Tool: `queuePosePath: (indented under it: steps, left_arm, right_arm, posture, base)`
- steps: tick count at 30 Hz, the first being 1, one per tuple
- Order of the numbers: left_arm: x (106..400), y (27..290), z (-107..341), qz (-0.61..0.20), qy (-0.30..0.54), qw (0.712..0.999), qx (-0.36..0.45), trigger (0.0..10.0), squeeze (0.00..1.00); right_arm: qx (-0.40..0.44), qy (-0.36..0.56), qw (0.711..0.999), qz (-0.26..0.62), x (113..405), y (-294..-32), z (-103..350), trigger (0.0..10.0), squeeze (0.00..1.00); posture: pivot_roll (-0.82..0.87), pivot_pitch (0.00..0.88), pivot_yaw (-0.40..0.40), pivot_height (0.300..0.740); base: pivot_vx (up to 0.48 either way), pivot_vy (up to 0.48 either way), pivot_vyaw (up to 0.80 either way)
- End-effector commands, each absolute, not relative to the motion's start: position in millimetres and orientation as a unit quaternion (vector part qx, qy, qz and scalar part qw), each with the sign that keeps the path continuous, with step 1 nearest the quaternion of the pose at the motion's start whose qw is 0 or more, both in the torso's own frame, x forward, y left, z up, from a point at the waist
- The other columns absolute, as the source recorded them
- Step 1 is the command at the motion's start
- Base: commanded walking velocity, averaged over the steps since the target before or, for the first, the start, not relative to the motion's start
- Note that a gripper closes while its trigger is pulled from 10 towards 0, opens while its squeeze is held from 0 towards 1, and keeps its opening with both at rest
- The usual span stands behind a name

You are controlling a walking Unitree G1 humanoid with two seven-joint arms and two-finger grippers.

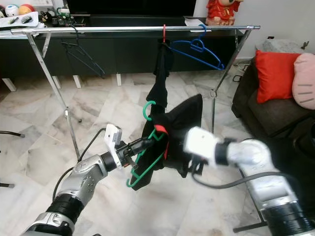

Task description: Hang hanger

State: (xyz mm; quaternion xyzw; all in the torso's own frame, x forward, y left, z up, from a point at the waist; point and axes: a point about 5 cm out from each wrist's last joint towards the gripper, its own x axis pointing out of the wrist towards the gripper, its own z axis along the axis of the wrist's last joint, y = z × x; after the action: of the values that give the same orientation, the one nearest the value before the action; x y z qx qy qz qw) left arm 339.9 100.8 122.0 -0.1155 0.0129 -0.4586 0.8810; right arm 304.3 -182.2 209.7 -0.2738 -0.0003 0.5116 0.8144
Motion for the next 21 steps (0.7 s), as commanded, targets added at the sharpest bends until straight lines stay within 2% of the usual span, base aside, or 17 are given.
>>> queuePosePath:
  steps: [1,4,6,8,12,21]
  left_arm:
    - [335,104,115,-0.475,0.026,0.875,-0.088,10.0,0.0]
    - [332,107,109,-0.489,0.044,0.868,-0.075,10.0,0.0]
    - [325,110,103,-0.518,0.067,0.851,-0.057,10.0,0.0]
    - [322,113,100,-0.531,0.077,0.842,-0.051,10.0,0.0]
    - [319,117,101,-0.551,0.085,0.83,-0.035,10.0,0.0]
    - [308,115,106,-0.629,0.097,0.771,0.017,10.0,0.0]
  right_arm:
    - [-0.25,-0.032,0.831,0.495,300,-198,227,10.0,0.0]
    - [-0.248,-0.041,0.843,0.476,300,-209,232,10.0,0.0]
    - [-0.282,-0.001,0.85,0.446,303,-228,225,10.0,0.0]
    - [-0.315,0.041,0.842,0.437,303,-240,215,10.0,0.0]
    - [-0.317,0.084,0.821,0.468,297,-245,203,10.0,0.0]
    - [-0.338,0.15,0.77,0.52,294,-252,176,10.0,0.0]
  posture:
    - [-0.05,0.165,-0.094,0.74]
    - [-0.06,0.168,-0.088,0.74]
    - [-0.06,0.173,-0.082,0.74]
    - [-0.06,0.175,-0.08,0.74]
    - [-0.06,0.179,-0.077,0.74]
    - [-0.06,0.186,-0.074,0.74]
  base:
    - [0.0,0.0,0.0]
    - [0.0,0.0,0.0]
    - [0.0,0.0,0.0]
    - [0.0,0.0,0.0]
    - [0.0,0.0,0.0]
    - [0.0,0.0,0.0]
